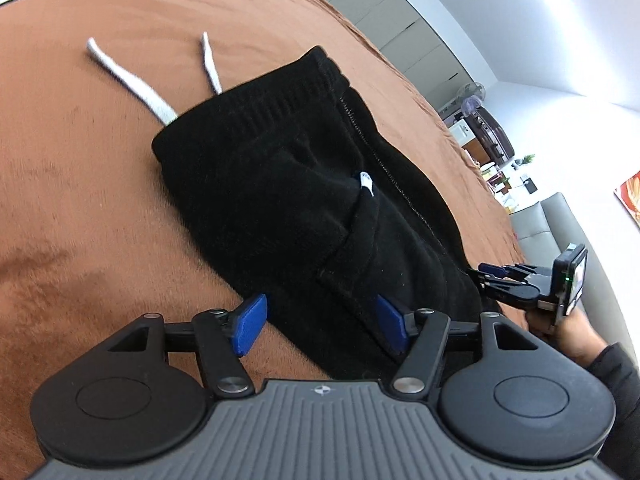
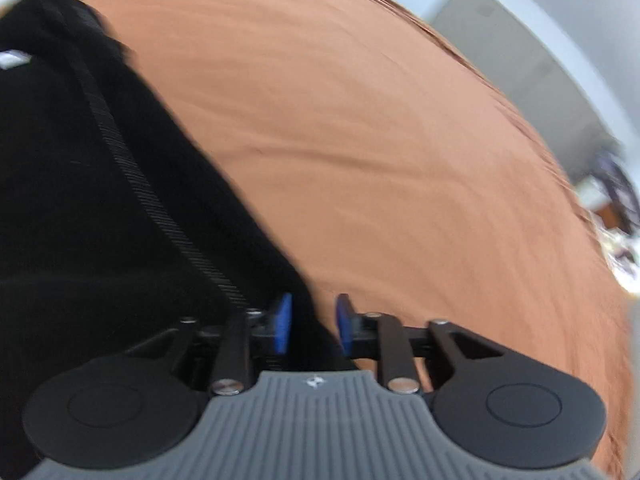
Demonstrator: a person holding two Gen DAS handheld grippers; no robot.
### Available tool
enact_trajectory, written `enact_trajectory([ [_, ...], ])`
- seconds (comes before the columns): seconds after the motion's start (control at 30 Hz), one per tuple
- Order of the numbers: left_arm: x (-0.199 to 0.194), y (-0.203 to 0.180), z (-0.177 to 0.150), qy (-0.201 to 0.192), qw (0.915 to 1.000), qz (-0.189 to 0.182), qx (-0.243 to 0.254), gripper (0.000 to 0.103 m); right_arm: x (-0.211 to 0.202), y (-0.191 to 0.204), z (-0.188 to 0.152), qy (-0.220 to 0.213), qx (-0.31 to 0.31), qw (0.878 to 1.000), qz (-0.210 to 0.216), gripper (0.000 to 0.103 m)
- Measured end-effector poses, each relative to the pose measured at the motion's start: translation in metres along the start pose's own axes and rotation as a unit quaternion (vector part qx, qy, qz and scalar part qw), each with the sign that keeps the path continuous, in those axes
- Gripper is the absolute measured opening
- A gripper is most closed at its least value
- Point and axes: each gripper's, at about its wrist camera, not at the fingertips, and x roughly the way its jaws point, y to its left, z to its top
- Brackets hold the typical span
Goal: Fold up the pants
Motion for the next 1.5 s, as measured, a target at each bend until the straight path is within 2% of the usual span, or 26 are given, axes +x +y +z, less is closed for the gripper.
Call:
enact_trajectory([
  [0.07, -0.001, 0.008, -0.001, -0.002, 0.9998, -0.011, -0.014, 0.079, -0.003, -0.012, -0.004, -0.016, 0.065, 0.998, -0.014, 0.028],
  [0.17, 0.0, 0.024, 0.004, -0.013, 0.9979, -0.036, -0.052, 0.086, -0.034, -0.029, -0.023, -0.059, 0.136, 0.989, -0.028, 0.027],
  [0.23, 0.002, 0.041, 0.004, -0.027, 0.9945, -0.047, -0.089, 0.087, -0.066, -0.038, -0.041, -0.099, 0.181, 0.979, -0.005, 0.027],
  [0.33, 0.008, 0.057, 0.005, -0.059, 0.9834, -0.08, -0.152, 0.091, -0.122, -0.045, -0.086, -0.154, 0.25, 0.955, 0.048, 0.027],
  [0.4, 0.015, 0.063, 0.007, -0.067, 0.9771, -0.088, -0.182, 0.093, -0.147, -0.032, -0.113, -0.174, 0.288, 0.938, 0.077, 0.028],
  [0.5, 0.007, 0.059, 0.005, -0.07, 0.9727, -0.075, -0.208, 0.093, -0.175, -0.013, -0.156, -0.19, 0.341, 0.914, 0.11, 0.03],
  [0.6, -0.017, 0.044, -0.009, -0.088, 0.9805, -0.027, -0.174, 0.093, -0.203, 0.003, -0.206, -0.194, 0.398, 0.888, 0.12, 0.03],
  [0.7, -0.024, 0.042, -0.021, -0.132, 0.9792, 0.014, -0.153, 0.093, -0.228, 0.027, -0.242, -0.204, 0.436, 0.867, 0.127, 0.032],
  [0.8, -0.002, 0.051, -0.011, -0.14, 0.9767, 0.003, -0.163, 0.093, -0.234, 0.045, -0.256, -0.214, 0.462, 0.85, 0.14, 0.032],
  [0.9, 0.016, 0.05, 0.008, -0.157, 0.9754, -0.004, -0.155, 0.095, -0.233, 0.053, -0.265, -0.219, 0.465, 0.845, 0.147, 0.032],
  [0.93, 0.019, 0.05, 0.012, -0.159, 0.9748, -0.009, -0.156, 0.092, -0.237, 0.056, -0.267, -0.22, 0.464, 0.845, 0.146, 0.032],
  [0.97, 0.02, 0.052, 0.017, -0.162, 0.9733, -0.02, -0.162, 0.081, -0.244, 0.054, -0.273, -0.221, 0.464, 0.845, 0.147, 0.032],
  [1.0, 0.019, 0.055, 0.02, -0.163, 0.9703, -0.023, -0.178, 0.046, -0.249, 0.058, -0.278, -0.222, 0.465, 0.844, 0.149, 0.032],
  [1.03, 0.016, 0.059, 0.021, -0.163, 0.9657, -0.038, -0.199, 0.041, -0.25, 0.061, -0.278, -0.222, 0.465, 0.844, 0.149, 0.032],
  [1.07, 0.009, 0.061, 0.019, -0.168, 0.9596, -0.056, -0.218, 0.038, -0.253, 0.063, -0.279, -0.222, 0.464, 0.845, 0.145, 0.032],
  [1.1, 0.005, 0.057, 0.019, -0.176, 0.9572, -0.064, -0.221, 0.036, -0.258, 0.065, -0.284, -0.221, 0.463, 0.847, 0.142, 0.032],
  [1.17, -0.012, 0.046, 0.016, -0.193, 0.9546, -0.067, -0.217, 0.034, -0.26, 0.068, -0.287, -0.218, 0.465, 0.847, 0.137, 0.032],
  [1.27, -0.044, 0.033, 0.011, -0.221, 0.9436, -0.082, -0.232, 0.033, -0.264, 0.066, -0.291, -0.214, 0.472, 0.846, 0.128, 0.032],
  [1.37, -0.077, 0.028, 0.009, -0.242, 0.944, -0.075, -0.212, 0.033, -0.275, 0.064, -0.292, -0.221, 0.466, 0.848, 0.123, 0.032],
  [1.43, -0.088, 0.043, 0.009, -0.243, 0.9442, -0.061, -0.214, 0.033, -0.28, 0.063, -0.295, -0.223, 0.463, 0.849, 0.121, 0.032],
  [1.5, -0.09, 0.069, 0.011, -0.232, 0.9454, -0.03, -0.227, 0.033, -0.279, 0.061, -0.3, -0.219, 0.466, 0.85, 0.115, 0.032],
])
